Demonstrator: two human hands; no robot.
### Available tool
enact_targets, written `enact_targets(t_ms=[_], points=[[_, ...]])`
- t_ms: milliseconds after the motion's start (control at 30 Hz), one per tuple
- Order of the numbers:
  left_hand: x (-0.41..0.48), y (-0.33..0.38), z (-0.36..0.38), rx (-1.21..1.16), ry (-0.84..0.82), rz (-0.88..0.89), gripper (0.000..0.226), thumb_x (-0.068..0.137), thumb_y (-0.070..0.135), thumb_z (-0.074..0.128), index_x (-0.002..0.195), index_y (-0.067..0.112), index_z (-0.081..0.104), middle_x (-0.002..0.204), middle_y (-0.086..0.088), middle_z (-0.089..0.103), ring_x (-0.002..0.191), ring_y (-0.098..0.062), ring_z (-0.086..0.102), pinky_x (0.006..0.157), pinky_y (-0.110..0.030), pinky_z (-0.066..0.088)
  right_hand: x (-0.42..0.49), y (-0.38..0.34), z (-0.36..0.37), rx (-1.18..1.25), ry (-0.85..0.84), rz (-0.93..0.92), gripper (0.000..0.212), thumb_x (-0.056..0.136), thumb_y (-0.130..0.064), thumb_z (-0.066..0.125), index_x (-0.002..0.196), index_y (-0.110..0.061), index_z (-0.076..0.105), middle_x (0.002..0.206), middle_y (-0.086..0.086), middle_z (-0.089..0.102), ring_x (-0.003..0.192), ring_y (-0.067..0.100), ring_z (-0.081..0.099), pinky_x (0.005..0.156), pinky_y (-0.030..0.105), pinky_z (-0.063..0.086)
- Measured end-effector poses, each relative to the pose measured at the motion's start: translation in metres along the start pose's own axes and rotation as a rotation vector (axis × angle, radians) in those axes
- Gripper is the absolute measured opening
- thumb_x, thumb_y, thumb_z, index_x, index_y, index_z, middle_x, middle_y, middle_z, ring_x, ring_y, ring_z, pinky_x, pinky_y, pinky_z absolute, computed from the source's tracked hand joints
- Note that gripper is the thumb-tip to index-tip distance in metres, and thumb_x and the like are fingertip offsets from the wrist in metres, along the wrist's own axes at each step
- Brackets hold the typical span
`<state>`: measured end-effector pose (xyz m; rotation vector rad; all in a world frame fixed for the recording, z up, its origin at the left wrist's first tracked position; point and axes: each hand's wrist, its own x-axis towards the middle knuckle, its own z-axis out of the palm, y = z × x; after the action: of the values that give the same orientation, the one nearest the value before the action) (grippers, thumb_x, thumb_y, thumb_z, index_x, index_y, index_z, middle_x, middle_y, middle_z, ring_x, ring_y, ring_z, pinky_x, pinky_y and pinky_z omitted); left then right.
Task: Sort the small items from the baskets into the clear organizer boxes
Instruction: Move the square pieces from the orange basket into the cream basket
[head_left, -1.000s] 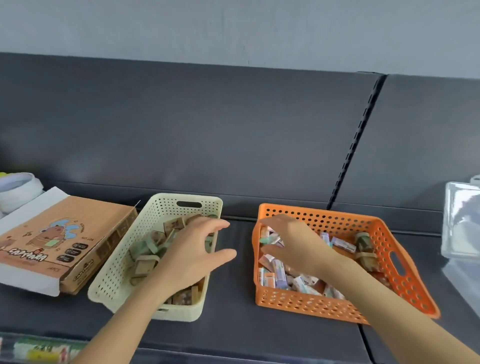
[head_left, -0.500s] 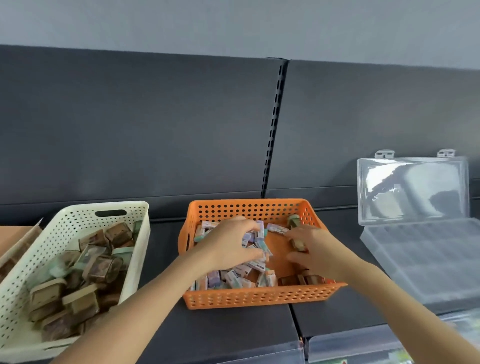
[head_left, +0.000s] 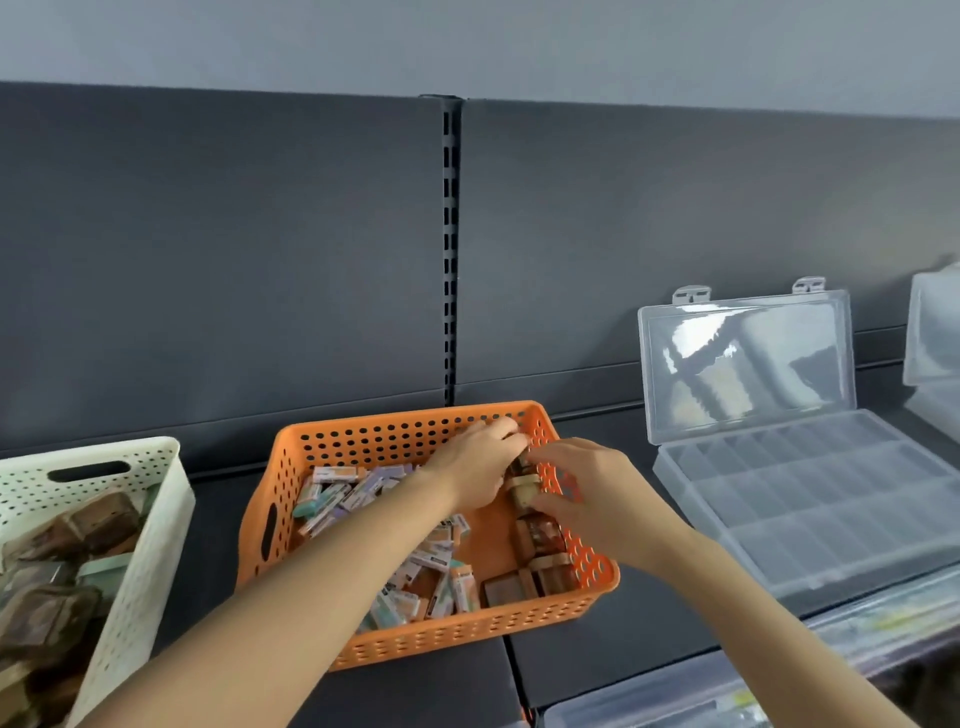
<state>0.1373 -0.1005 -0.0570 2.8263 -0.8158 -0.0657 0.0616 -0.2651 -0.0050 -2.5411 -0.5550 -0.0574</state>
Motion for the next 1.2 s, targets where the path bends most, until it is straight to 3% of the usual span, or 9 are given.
enact_targets(t_ms=[167,300,400,567,667,800,900,1033,1200], points=[[0.005,-0.005,0.006,0.047,0.138,-0.060,0.010,0.087,0.009,0.060,0.096,0.009,0.057,0.105,-0.002,0.048,0.095,-0.022,0.053,0.072,-0.037,0.050,-0.001,0.007,-0.003,-0.010,-0.021,0.030,0.041,0.090,-0.031,0.061,0.131,-0.024,0.055,0.124,-0.008,0.057,0.095,0.001,0.051,0.082,0.012,0.042],[-0.006,-0.007,-0.004,0.030,0.058,-0.059,0.021,0.091,0.031,0.058,0.085,0.016,0.044,0.093,0.003,0.047,0.081,-0.014,0.047,0.063,-0.027,0.037,0.004,0.008,-0.001,-0.059,-0.064,-0.009,0.032,0.092,-0.026,0.059,0.124,-0.022,0.058,0.112,-0.010,0.056,0.086,0.001,0.051,0.070,0.007,0.041],[-0.025,-0.009,-0.016,-0.028,0.066,-0.115,0.024,0.088,0.031,0.060,0.084,0.015,0.043,0.085,0.001,0.050,0.072,-0.018,0.048,0.056,-0.030,0.035,0.011,0.007,0.004,-0.092,-0.120,-0.053,0.027,0.092,-0.020,0.058,0.120,-0.020,0.060,0.115,-0.006,0.058,0.098,0.013,0.059,0.081,0.023,0.052],[-0.060,-0.024,-0.030,-0.155,0.179,-0.209,0.018,0.083,0.025,0.064,0.095,0.017,0.052,0.095,0.006,0.055,0.083,-0.015,0.055,0.073,-0.036,0.051,0.036,0.008,0.015,-0.351,-0.383,-0.047,0.009,0.094,-0.014,0.049,0.098,-0.018,0.055,0.100,0.001,0.063,0.083,0.020,0.063,0.074,0.035,0.056],[-0.080,-0.031,-0.034,-0.195,0.201,-0.242,0.022,0.083,0.027,0.064,0.102,0.019,0.058,0.099,0.007,0.055,0.089,-0.013,0.053,0.077,-0.030,0.049,0.054,0.006,0.025,-0.589,-0.526,-0.085,0.018,0.094,-0.012,0.045,0.095,-0.009,0.063,0.089,0.003,0.064,0.072,0.018,0.062,0.061,0.029,0.053],[-0.101,-0.036,-0.035,-0.274,0.236,-0.326,0.024,0.083,0.025,0.064,0.107,0.021,0.060,0.104,0.006,0.052,0.092,-0.013,0.053,0.083,-0.031,0.048,0.066,-0.006,0.029,-0.771,-0.670,-0.123,0.014,0.093,-0.005,0.047,0.084,-0.010,0.057,0.068,-0.002,0.046,0.053,0.011,0.043,0.046,0.020,0.033],[-0.113,-0.037,-0.036,-0.317,0.254,-0.357,0.029,0.084,0.024,0.064,0.112,0.021,0.061,0.109,0.007,0.052,0.096,-0.010,0.053,0.086,-0.028,0.048,0.075,-0.007,0.034,-0.785,-0.692,-0.120,0.009,0.093,-0.011,0.051,0.092,-0.010,0.059,0.073,-0.001,0.050,0.058,0.013,0.046,0.049,0.020,0.036],[-0.126,-0.035,-0.038,-0.359,0.310,-0.374,0.035,0.084,0.024,0.065,0.118,0.022,0.057,0.113,0.012,0.054,0.099,-0.006,0.054,0.082,-0.019,0.045,0.082,-0.001,0.040,-0.654,-0.615,-0.086,0.021,0.091,-0.018,0.050,0.107,-0.012,0.063,0.092,0.000,0.064,0.074,0.016,0.059,0.058,0.023,0.049],[-0.145,-0.039,-0.044,-0.389,0.389,-0.406,0.018,0.083,0.026,0.066,0.099,0.026,0.057,0.095,0.016,0.059,0.086,-0.004,0.059,0.073,-0.025,0.052,0.083,0.000,0.050,-0.380,-0.481,-0.052,0.037,0.082,-0.023,0.055,0.118,-0.020,0.057,0.112,-0.001,0.061,0.089,0.014,0.059,0.077,0.032,0.056]])
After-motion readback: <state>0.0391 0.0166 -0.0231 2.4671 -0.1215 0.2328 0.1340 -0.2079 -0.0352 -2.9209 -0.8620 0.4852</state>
